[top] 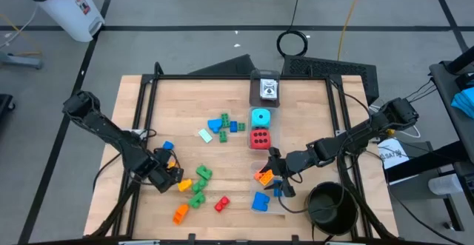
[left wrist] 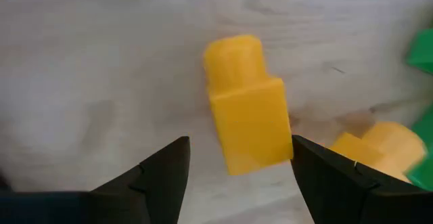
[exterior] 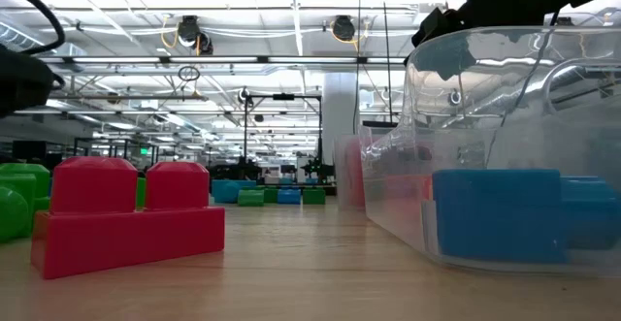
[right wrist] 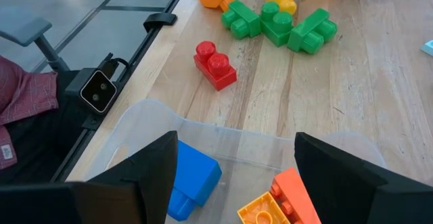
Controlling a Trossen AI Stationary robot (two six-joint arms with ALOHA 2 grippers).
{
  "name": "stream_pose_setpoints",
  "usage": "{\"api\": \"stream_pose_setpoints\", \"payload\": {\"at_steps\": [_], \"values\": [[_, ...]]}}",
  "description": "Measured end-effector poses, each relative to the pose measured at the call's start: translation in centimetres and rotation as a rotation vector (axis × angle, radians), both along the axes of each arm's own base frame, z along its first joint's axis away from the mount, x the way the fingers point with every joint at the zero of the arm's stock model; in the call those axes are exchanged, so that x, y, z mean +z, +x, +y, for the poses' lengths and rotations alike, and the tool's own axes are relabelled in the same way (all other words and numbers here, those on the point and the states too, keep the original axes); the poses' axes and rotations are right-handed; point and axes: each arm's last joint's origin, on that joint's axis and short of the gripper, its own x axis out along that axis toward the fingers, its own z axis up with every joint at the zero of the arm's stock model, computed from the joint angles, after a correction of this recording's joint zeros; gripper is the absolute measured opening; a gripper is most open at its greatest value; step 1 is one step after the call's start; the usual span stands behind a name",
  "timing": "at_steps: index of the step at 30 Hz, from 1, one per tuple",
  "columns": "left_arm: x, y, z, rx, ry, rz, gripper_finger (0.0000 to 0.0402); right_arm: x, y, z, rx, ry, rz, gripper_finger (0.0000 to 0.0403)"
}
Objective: Pick & Place Toys
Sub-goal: Put the yellow 1 stud game piece into the bottom transparent bin
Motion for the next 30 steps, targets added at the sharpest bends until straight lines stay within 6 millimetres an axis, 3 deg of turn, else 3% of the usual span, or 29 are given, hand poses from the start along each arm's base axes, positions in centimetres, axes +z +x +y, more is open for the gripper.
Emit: {"api": "stream_pose_setpoints", "payload": {"at_steps": [9,22,25,30], "values": [[-0.2,0.5,0.8,-0.010,0.045,0.006,0.0255,0.0,0.0,0.0,0.000,0.000,0.000,0.0267],[-1.5,0.7,0.5,-0.067,0.055,0.105,0.0252,0.0,0.0,0.0,0.000,0.000,0.000,0.0267],[-1.5,0.6,0.5,-0.102,0.056,0.111,0.0225,0.0,0.0,0.0,0.000,0.000,0.000,0.0267],[-1.4,0.6,0.5,-0.164,0.032,0.120,0.0132,0.0,0.0,0.0,0.000,0.000,0.000,0.0267]]}}
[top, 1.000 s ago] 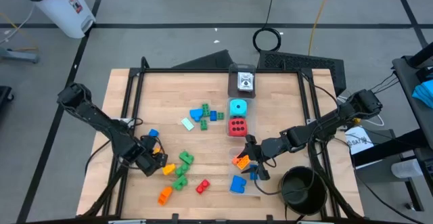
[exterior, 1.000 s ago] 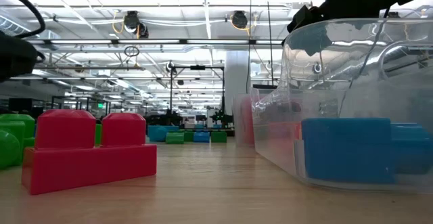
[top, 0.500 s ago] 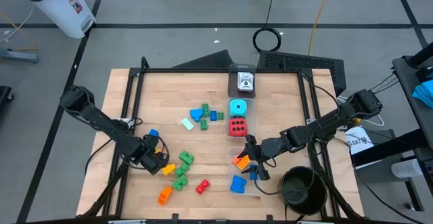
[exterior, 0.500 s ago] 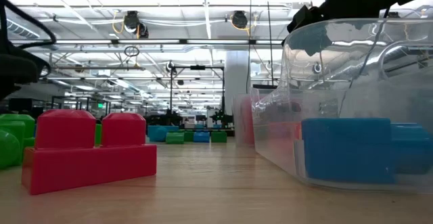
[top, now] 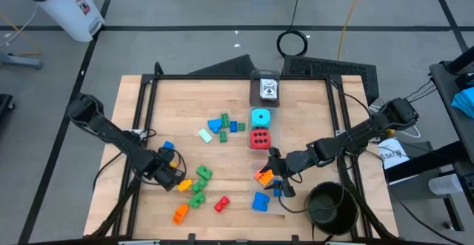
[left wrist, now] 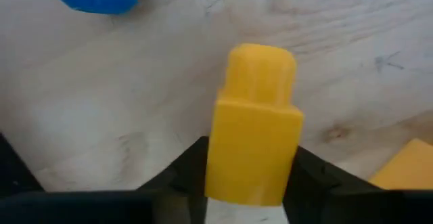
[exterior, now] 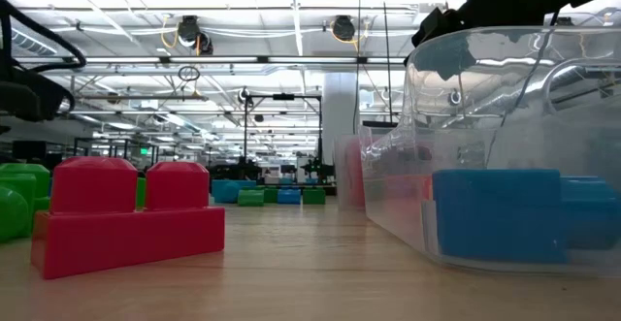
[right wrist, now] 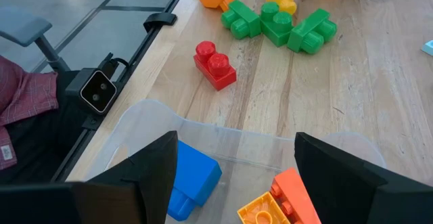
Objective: Pick & Place Toys
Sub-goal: Put the yellow 1 stud game piece into the bottom transparent bin
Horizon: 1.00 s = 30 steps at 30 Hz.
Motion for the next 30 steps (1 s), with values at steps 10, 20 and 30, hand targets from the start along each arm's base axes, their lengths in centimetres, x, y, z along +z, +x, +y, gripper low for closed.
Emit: {"api": "stream_pose_setpoints", "payload": {"at_steps": [10,20,30], "values": [[5.4,2.7,-0.9,-0.196,0.165,-0.415,0.0130,0.3,0.2,0.1,0.026,-0.033,-0.054,0.0267],[9.0,9.3,-3.1,-0.689,0.679,-0.989,0.0130,1.9,1.2,-0.7,-0.124,-0.073,-0.258,0.0267],[8.4,13.9,-1.4,-0.829,0.767,-1.134,0.0130,2.6,3.9,-1.7,-0.268,-0.007,-0.590,0.0267]]}}
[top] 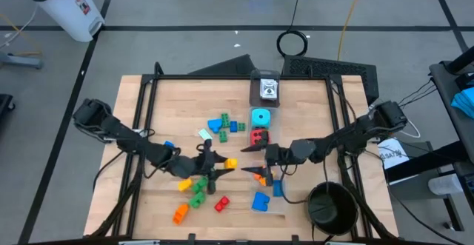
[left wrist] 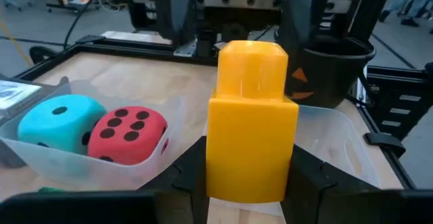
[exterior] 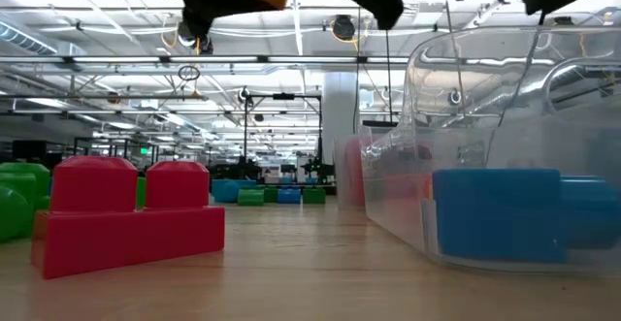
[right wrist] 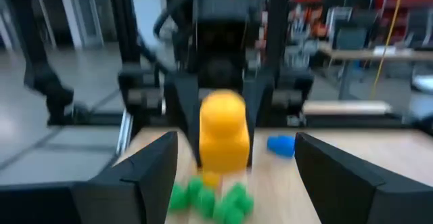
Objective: Pick & Place Toys
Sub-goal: Put the yellow 1 stud game piece into the bottom transparent bin
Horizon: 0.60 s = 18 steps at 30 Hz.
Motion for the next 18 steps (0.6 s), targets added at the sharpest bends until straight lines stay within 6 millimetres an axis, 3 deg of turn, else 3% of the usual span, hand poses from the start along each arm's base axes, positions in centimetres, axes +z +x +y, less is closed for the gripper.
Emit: {"api": "stream_pose_setpoints", "payload": {"at_steps": [7,18], "values": [[0.1,0.6,1.1,-0.021,-0.003,-0.006,0.0130,-1.0,1.3,-0.5,0.033,0.025,-0.106,0.0267],[0.5,0.9,1.4,-0.060,-0.014,-0.047,0.0130,-2.4,3.6,-0.5,0.023,0.012,-0.095,0.0266]]}}
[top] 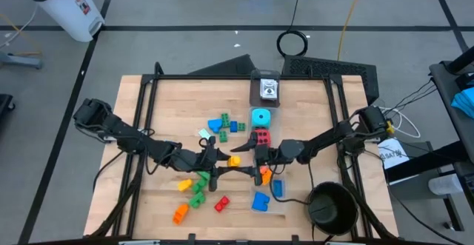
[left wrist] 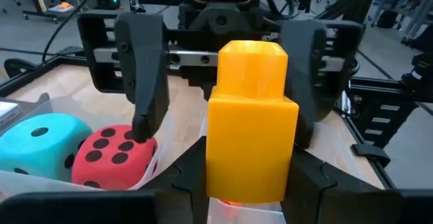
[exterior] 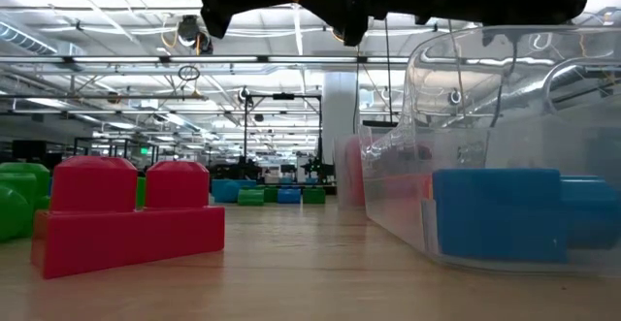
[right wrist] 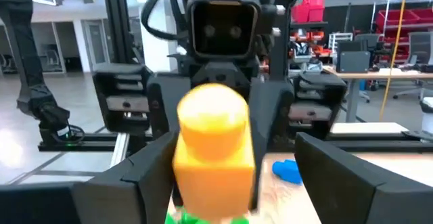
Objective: Pick & Place Toys
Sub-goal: Put the yellow 1 stud game piece into the bottom transparent bin
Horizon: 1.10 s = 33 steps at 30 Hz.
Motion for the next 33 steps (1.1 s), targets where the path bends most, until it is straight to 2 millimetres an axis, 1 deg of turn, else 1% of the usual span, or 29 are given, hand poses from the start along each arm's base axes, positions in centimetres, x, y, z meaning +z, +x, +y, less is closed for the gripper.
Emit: {"api": "stream_pose_setpoints", "payload": {"at_steps": [2,5,7,13,17,18,20,23,26,30,33], "values": [[0.0,0.0,0.0,0.001,-0.005,-0.001,0.0130,0.0,0.2,0.1,-0.001,-0.012,-0.003,0.0259],[0.0,0.0,0.0,0.002,-0.008,0.002,0.0129,0.1,0.3,0.1,-0.001,-0.024,-0.007,0.0233],[0.0,0.0,0.0,0.003,-0.008,0.001,0.0129,0.1,0.3,0.1,-0.001,-0.024,-0.010,0.0206],[0.0,0.0,0.1,0.022,-0.011,0.001,0.0129,0.3,0.2,0.1,-0.005,-0.017,-0.012,0.0105],[-0.1,0.0,0.1,0.032,-0.026,0.003,0.0129,0.2,0.3,0.1,-0.002,-0.012,-0.003,0.0103],[-0.1,0.0,0.1,0.037,-0.046,0.006,0.0137,0.2,0.3,0.1,-0.001,-0.013,0.000,0.0103],[-0.3,0.0,0.1,0.041,-0.091,0.022,0.0175,0.5,0.1,0.1,0.012,-0.036,0.011,0.0103],[-0.7,-0.2,0.1,0.046,-0.097,0.062,0.0249,2.0,-0.7,0.0,0.064,-0.049,0.040,0.0103],[-0.9,-0.2,0.1,0.034,-0.097,0.089,0.0309,3.2,-2.0,0.2,0.098,-0.056,0.151,0.0103],[-1.1,-0.3,0.1,0.032,-0.110,0.106,0.0362,3.3,-4.2,1.0,0.137,-0.045,0.376,0.0103],[-1.0,-0.3,0.1,0.032,-0.111,0.105,0.0386,2.6,-5.7,1.9,0.166,-0.033,0.543,0.0103]]}}
